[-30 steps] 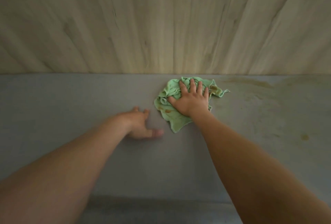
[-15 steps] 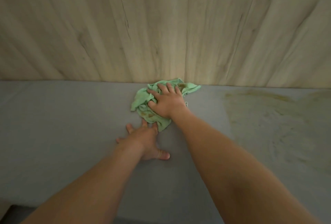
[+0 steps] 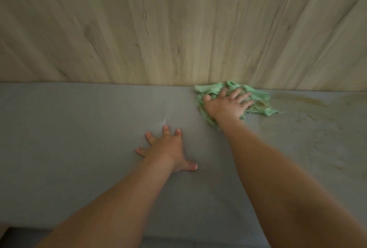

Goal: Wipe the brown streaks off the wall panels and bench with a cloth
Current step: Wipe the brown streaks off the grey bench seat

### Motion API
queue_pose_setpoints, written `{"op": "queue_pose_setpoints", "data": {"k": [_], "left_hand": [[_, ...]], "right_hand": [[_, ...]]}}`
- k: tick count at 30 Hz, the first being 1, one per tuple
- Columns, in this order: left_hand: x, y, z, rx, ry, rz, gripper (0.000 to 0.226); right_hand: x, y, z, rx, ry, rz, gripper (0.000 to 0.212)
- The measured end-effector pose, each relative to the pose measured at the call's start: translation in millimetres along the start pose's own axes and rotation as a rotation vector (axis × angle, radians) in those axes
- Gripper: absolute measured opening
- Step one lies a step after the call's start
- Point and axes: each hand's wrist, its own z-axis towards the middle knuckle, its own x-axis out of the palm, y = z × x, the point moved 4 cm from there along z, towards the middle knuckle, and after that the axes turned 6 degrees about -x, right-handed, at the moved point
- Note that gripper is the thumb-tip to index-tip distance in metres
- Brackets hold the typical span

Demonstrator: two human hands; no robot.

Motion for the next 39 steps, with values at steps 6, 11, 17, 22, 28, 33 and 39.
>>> {"op": "queue_pose_setpoints", "data": {"k": [6, 11, 17, 22, 28, 33, 39], "left_hand": [[2.3, 0.5, -0.3, 0.019, -0.029, -0.01, 0.131], [2.8, 0.5, -2.3, -0.014, -0.052, -0.027, 0.129], [0.7, -1.5, -5.9, 0.001, -0.084, -0.043, 0.129], [7.0, 11.2, 4.9, 0.093, -0.173, 0.011, 0.143], [6.6, 6.4, -42.8, 0.055, -0.253, -0.126, 0.07], [22.8, -67.3, -67.5, 0.162, -0.407, -0.16, 0.046], [29.6, -130.5, -69.0, 0.258, -0.44, -0.16, 0.041]], "right_hand": [[-2.2, -18.7, -10.8, -0.427, -0.005, -0.03, 0.076], [-20.4, -147.5, -9.0, -0.034, -0.051, -0.05, 0.084], [3.0, -108.0, -79.7, -0.205, -0.028, -0.062, 0.083], [26.2, -62.7, -173.9, -0.494, -0.024, -0.07, 0.082], [38.6, -97.2, -268.8, -0.877, -0.146, -0.091, 0.079], [29.5, -186.5, -268.8, -0.869, -0.163, -0.169, 0.093], [15.3, -246.2, -249.0, -0.617, -0.092, -0.106, 0.102]]}}
